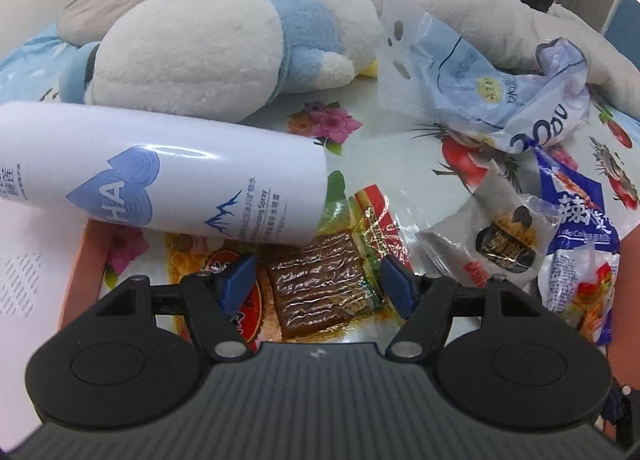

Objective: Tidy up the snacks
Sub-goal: 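Grasp the brown jerky packet with the left gripper while the right grasps the red peanut bag, then lift both held snacks and carry them over the pink box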

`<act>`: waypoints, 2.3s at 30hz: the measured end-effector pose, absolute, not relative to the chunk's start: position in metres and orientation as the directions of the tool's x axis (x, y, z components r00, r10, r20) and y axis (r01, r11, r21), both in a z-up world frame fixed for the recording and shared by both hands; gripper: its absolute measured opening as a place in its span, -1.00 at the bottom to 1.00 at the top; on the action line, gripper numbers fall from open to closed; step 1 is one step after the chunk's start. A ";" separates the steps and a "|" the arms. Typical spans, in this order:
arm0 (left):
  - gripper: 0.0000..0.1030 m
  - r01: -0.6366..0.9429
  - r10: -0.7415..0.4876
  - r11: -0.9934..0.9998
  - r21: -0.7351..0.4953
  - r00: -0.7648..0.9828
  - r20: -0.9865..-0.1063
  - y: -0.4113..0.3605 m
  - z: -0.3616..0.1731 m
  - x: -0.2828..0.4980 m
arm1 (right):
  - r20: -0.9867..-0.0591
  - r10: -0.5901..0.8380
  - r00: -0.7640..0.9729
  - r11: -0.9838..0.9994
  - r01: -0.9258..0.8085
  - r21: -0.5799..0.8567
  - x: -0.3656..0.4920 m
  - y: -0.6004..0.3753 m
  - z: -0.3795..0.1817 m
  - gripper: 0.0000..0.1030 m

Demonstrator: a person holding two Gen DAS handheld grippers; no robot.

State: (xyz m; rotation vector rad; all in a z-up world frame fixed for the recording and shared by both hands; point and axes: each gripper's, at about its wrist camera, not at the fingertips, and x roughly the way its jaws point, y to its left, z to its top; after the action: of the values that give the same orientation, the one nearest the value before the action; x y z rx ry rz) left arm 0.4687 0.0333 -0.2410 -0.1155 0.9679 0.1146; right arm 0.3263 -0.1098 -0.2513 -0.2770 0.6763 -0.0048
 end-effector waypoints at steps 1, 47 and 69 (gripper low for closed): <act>0.41 -0.142 0.048 0.989 -0.040 0.562 -0.826 0.033 -0.242 0.469 | -0.624 -0.086 0.777 0.968 -0.084 -0.237 0.327 -0.111 -0.250 -0.10; 0.07 -0.013 -0.165 0.974 -0.228 0.650 -0.742 0.054 -0.178 0.186 | -0.674 0.189 0.714 0.958 -0.285 -0.033 0.123 -0.148 -0.183 -0.63; 0.06 0.011 -0.179 0.964 -0.266 0.765 -0.618 0.040 -0.072 0.175 | -0.522 0.190 0.831 0.974 -0.226 -0.006 0.125 -0.183 -0.092 -0.64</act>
State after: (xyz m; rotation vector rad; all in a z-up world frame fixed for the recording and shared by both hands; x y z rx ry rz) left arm 0.1746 0.0397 -0.0718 -0.2545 0.6934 -0.1042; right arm 0.1246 -0.1832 -0.0921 -0.0685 0.5465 0.2210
